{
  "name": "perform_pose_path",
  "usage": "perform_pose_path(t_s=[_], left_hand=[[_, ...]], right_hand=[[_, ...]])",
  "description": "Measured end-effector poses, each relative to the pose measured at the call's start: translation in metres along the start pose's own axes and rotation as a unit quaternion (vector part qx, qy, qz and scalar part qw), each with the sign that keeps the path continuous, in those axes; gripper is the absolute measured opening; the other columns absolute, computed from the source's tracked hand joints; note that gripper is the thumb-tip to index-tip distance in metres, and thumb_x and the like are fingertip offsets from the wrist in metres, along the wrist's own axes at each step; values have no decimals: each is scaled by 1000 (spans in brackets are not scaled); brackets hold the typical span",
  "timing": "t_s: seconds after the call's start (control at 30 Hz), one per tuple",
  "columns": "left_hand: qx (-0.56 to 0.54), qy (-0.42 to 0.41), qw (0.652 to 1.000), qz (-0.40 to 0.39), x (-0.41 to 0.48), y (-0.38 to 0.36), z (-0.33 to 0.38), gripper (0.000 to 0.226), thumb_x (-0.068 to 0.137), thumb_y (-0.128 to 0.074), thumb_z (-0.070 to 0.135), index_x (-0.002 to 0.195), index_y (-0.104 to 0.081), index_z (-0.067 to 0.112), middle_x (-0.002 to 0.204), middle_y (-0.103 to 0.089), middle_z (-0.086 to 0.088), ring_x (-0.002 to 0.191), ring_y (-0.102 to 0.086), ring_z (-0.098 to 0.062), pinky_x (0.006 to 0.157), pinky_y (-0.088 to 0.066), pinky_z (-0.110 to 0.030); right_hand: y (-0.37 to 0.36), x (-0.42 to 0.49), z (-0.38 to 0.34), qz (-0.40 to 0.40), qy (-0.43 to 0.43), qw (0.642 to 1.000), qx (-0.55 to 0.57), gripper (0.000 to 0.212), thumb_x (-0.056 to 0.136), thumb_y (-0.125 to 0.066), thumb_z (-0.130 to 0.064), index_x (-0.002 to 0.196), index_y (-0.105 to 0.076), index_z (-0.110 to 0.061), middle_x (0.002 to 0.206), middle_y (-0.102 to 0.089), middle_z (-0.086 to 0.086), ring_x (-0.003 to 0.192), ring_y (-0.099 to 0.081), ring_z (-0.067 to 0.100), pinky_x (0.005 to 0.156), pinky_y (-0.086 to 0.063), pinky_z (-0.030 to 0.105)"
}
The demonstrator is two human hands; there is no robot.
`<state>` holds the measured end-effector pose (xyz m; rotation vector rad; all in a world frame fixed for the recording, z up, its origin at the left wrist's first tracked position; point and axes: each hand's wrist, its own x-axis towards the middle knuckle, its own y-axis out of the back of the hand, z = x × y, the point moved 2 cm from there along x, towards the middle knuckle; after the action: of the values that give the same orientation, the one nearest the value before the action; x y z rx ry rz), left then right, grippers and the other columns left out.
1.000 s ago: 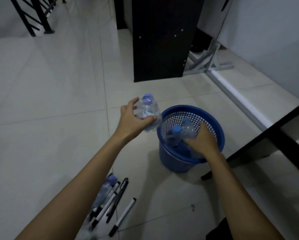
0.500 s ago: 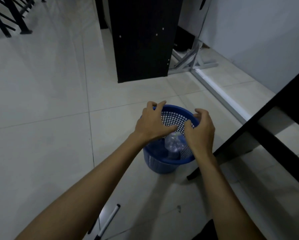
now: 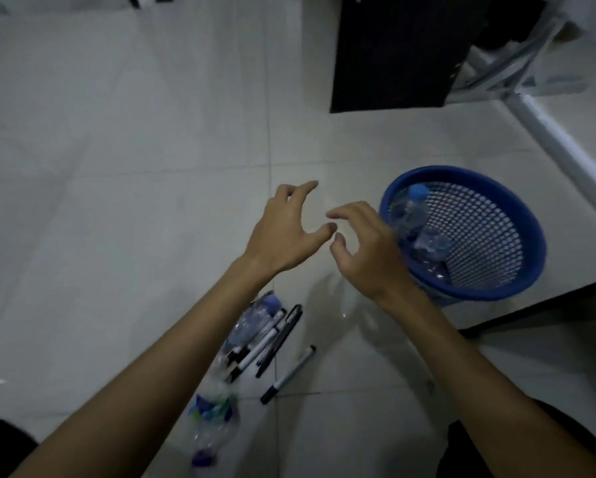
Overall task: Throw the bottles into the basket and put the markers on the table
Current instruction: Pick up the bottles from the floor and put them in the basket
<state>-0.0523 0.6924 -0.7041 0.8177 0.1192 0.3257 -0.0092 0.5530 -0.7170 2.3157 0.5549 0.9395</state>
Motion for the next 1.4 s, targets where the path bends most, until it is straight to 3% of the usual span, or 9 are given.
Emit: perform_pose_path(t_s=[0.13,0.3,0.53,0.67,0.77,0.87,1.03,1.17,1.4], left_hand=[[-2,92,996,14,-37,14,-66,72,79,-57,49,143,-33,29,140,-40,-5,126,-45,-25,100,-45,-45],[21,191,981,14,-89,8,-132,73,80,-60,44,144,-32,24,141,-39,-9,130,-40,-27,101,-41,-40],[86,330,940,4,-158,-34,-176,96,72,-66,54,148,-20,16,143,-34,-14,129,-35,-33,99,-40,-42],[83,395,914,-37,-191,-60,-185,94,67,-71,50,140,-23,15,131,-36,-13,119,-44,-34,91,-47,-42],[40,409,911,-22,-199,-65,-189,81,72,-71,31,136,-27,11,128,-36,-15,114,-48,-36,89,-48,-42],[21,396,918,-18,-194,-55,-189,78,72,-71,32,135,-30,11,127,-37,-16,110,-52,-38,89,-50,-45],[-1,331,943,10,-149,-15,-162,73,72,-68,26,135,-34,9,131,-36,-17,104,-57,-37,89,-50,-39],[-23,264,964,19,-104,15,-117,54,72,-69,28,120,-47,12,122,-37,-10,84,-56,-24,78,-45,-29],[-69,124,989,40,-33,38,-16,39,74,-67,29,108,-54,16,112,-40,-4,69,-46,-2,74,-38,-24]], right_hand=[[-68,-14,-12,-175,-32,983,32,35,78,-52,-9,113,-58,-9,112,-58,9,99,-58,27,79,-52,42],[-139,-36,-16,-389,-14,920,-37,53,83,-57,-12,134,-44,-14,132,-48,11,116,-50,32,88,-48,44],[-207,-67,-8,-543,104,817,-166,84,78,-71,-27,147,-23,-22,153,-27,12,134,-33,33,107,-34,42],[-221,-78,-3,-492,118,839,-202,64,79,-67,-25,137,-41,-16,139,-42,16,123,-41,34,98,-36,42],[-217,-81,-4,-450,108,863,-201,55,77,-69,-23,127,-48,-13,128,-49,16,115,-46,35,91,-40,41],[-202,-73,-5,-421,94,883,-184,54,75,-70,-24,123,-49,-13,122,-51,15,107,-49,34,82,-42,39],[-145,-36,-18,-334,51,933,-127,52,74,-70,-28,121,-52,-15,116,-55,11,99,-52,33,74,-42,37],[-85,-8,-28,-237,7,968,-77,48,72,-72,-26,116,-57,-14,110,-60,9,92,-56,32,68,-47,35],[22,26,-16,-95,-104,987,-83,46,71,-71,-27,113,-54,-19,111,-60,5,97,-57,27,74,-53,42]])
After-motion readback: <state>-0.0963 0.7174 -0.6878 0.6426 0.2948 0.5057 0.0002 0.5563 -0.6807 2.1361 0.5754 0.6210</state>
